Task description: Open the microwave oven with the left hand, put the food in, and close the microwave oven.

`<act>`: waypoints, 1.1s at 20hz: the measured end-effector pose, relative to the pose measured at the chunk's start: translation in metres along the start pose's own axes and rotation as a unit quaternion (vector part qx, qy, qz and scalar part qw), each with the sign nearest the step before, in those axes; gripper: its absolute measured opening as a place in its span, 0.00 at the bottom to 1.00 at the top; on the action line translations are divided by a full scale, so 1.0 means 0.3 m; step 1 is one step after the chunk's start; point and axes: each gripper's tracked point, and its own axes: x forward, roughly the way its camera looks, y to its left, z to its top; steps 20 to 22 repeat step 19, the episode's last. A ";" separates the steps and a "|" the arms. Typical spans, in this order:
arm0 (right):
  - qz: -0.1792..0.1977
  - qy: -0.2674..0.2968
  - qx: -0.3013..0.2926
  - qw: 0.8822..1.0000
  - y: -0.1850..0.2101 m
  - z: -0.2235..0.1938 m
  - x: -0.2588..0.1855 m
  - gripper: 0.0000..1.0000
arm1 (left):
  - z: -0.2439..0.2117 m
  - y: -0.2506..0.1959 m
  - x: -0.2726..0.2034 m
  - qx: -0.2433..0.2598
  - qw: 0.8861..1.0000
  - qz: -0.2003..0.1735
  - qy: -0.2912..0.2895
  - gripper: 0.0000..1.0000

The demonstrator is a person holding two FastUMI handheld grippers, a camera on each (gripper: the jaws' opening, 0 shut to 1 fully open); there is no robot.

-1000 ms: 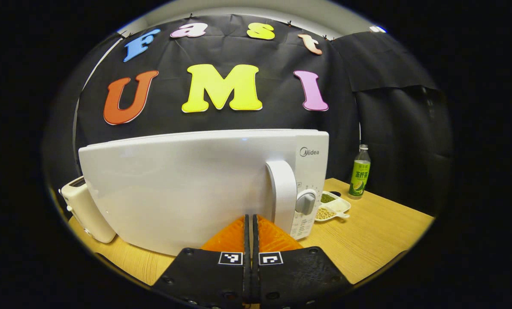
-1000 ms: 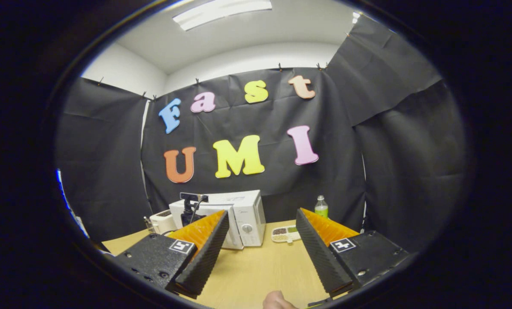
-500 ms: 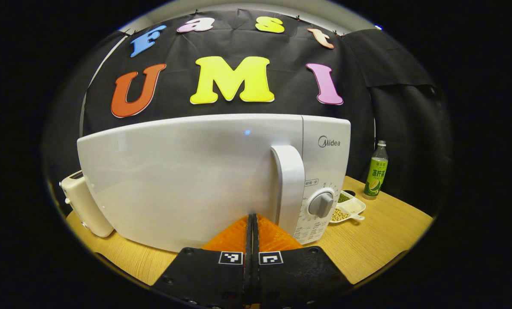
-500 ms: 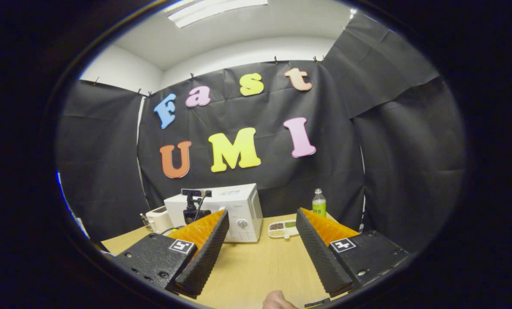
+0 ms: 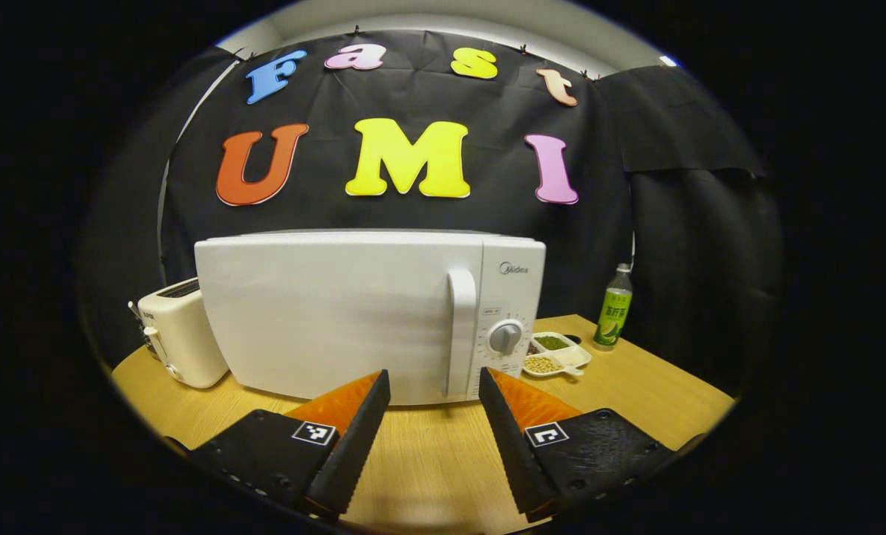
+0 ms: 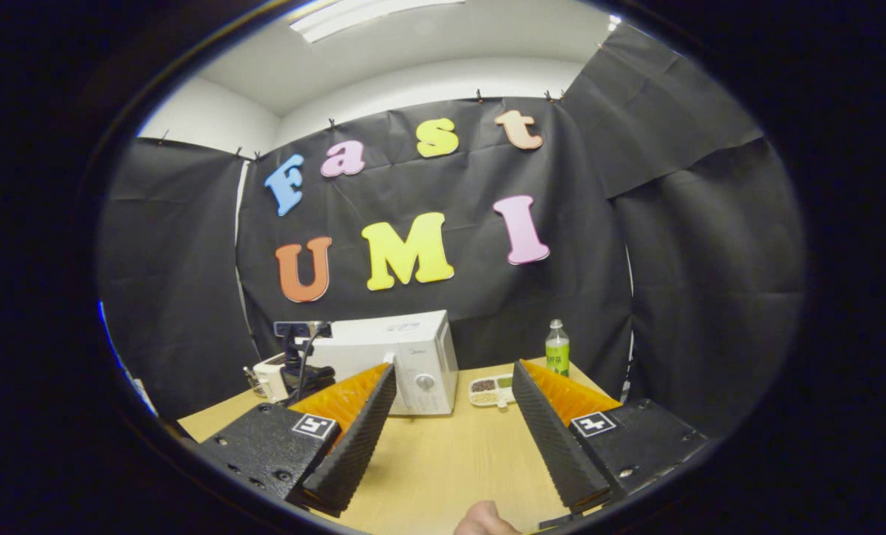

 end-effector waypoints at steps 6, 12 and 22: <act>-0.001 -0.021 -0.017 1.000 0.047 0.075 -0.061 0.99 | 0.231 -0.049 -0.368 0.004 0.998 0.012 -0.055 0.93; -0.002 -0.069 -0.039 0.997 0.086 0.212 -0.187 0.99 | 0.346 -0.035 -0.732 0.026 0.996 0.047 -0.078 0.93; -0.008 -0.087 -0.049 0.995 0.076 0.292 -0.265 1.00 | 0.474 0.071 -1.014 0.067 0.984 0.120 -0.116 0.92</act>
